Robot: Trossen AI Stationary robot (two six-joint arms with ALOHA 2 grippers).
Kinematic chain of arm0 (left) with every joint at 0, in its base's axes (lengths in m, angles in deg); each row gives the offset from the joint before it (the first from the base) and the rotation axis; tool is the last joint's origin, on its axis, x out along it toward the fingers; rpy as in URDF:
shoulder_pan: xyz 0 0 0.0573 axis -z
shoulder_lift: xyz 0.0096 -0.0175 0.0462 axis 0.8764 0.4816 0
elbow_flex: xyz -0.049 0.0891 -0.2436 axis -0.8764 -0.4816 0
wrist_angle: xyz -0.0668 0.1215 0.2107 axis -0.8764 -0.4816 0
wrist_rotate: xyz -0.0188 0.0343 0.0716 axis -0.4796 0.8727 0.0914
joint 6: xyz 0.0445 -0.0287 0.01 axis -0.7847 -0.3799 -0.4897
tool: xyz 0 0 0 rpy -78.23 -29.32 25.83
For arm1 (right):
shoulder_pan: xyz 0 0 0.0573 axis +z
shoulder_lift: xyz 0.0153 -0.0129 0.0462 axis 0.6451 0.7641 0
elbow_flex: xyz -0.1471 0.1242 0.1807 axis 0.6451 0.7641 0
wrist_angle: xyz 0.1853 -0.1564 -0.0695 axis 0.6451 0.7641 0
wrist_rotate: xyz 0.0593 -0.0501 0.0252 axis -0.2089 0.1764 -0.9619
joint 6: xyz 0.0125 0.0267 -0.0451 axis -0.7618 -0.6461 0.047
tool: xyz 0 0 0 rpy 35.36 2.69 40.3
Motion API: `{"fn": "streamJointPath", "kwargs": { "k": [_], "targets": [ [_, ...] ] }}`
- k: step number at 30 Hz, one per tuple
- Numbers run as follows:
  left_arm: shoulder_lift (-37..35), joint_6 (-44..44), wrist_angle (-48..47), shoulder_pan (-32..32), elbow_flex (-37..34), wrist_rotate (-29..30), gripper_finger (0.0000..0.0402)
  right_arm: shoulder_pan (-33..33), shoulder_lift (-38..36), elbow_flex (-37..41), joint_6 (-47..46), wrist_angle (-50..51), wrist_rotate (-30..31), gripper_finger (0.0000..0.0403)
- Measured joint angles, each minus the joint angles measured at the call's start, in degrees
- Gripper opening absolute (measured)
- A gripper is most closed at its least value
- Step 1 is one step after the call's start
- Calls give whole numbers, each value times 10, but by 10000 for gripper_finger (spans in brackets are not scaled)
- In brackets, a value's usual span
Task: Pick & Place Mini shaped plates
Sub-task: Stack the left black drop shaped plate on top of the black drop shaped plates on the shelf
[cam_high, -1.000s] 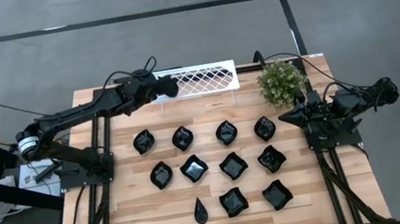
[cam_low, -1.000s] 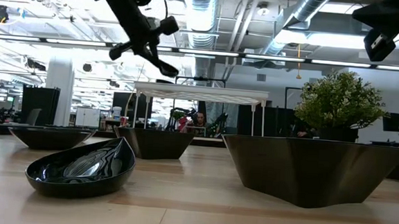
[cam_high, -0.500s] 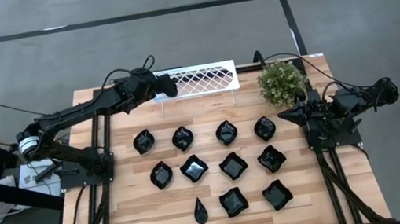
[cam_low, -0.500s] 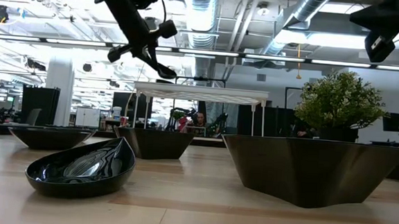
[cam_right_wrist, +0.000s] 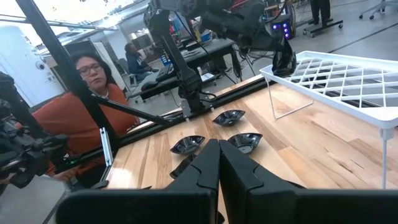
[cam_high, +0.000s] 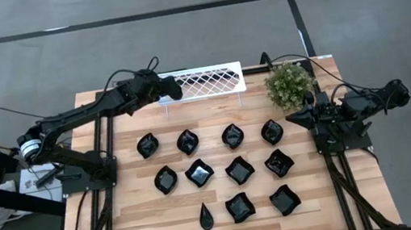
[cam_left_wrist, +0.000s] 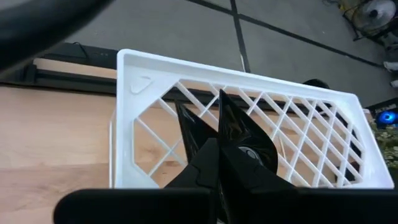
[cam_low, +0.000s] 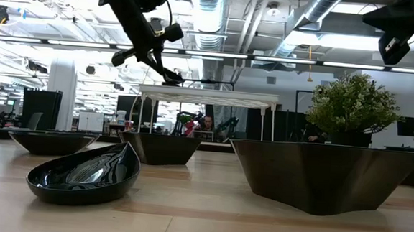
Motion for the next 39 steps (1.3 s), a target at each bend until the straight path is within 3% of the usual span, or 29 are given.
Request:
{"fn": "streamJointPath", "kwargs": {
  "k": [25, 39],
  "targets": [
    [4, -22, -5, -3, 0, -15, 10, 0, 0, 0, 0, 0, 0, 0],
    [4, -37, -5, -3, 0, -15, 77, 0, 0, 0, 0, -2, 0, 0]
  ]
}}
